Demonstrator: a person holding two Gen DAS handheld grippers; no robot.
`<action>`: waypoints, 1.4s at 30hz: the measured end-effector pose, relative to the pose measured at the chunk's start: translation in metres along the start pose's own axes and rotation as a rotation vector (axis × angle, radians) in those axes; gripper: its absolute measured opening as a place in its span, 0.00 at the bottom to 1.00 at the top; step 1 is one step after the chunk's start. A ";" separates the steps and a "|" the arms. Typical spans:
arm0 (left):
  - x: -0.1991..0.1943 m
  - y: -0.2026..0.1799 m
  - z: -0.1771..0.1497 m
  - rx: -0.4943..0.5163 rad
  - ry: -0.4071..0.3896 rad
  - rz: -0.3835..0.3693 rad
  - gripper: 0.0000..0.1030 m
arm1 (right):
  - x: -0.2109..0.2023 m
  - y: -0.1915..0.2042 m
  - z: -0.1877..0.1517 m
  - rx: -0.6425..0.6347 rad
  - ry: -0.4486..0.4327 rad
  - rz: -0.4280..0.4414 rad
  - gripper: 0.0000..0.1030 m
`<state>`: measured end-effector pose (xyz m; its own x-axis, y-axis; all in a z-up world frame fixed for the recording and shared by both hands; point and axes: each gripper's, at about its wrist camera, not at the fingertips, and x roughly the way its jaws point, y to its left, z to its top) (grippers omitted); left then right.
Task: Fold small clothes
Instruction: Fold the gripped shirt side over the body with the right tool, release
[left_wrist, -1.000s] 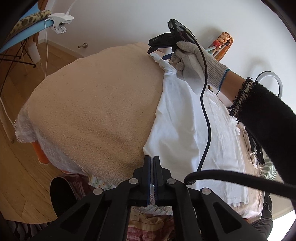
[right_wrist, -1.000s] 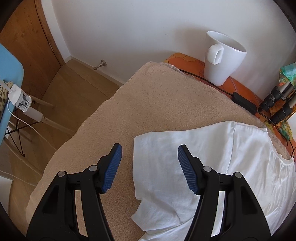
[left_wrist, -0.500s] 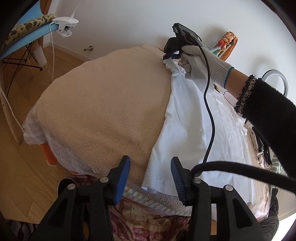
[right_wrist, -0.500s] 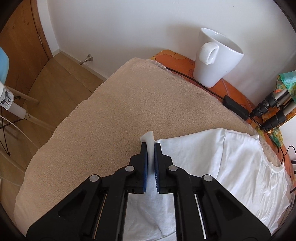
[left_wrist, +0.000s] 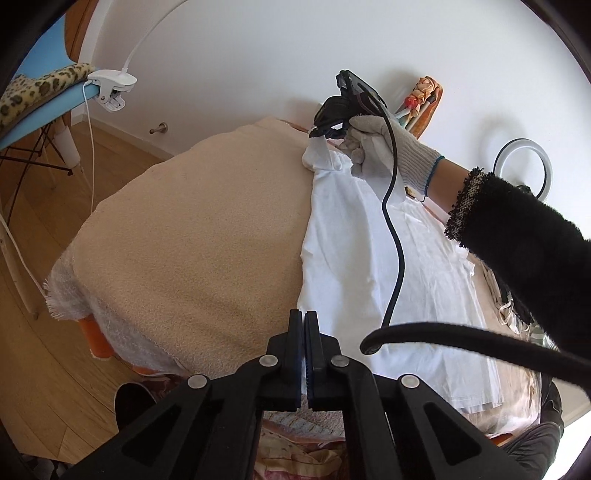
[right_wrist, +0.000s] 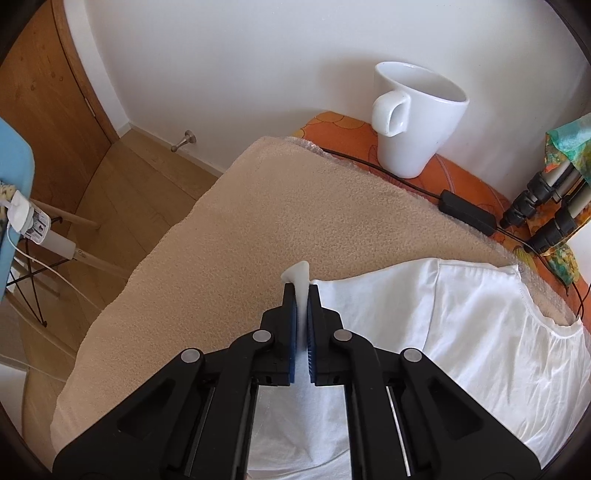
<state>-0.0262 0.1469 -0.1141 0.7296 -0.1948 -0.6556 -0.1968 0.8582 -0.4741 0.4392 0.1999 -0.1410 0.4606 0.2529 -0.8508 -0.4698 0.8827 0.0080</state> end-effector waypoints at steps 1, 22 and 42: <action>-0.002 0.000 0.002 -0.014 -0.003 -0.026 0.00 | -0.006 -0.006 0.001 0.018 -0.012 0.015 0.05; 0.017 -0.113 -0.017 0.312 0.066 -0.181 0.00 | -0.106 -0.142 -0.036 0.277 -0.222 0.119 0.05; 0.029 -0.144 -0.044 0.457 0.146 -0.163 0.22 | -0.101 -0.234 -0.094 0.406 -0.157 -0.037 0.48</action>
<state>-0.0056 -0.0031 -0.0908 0.6213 -0.3798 -0.6853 0.2422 0.9249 -0.2930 0.4317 -0.0698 -0.1069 0.5950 0.2473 -0.7647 -0.1309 0.9686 0.2114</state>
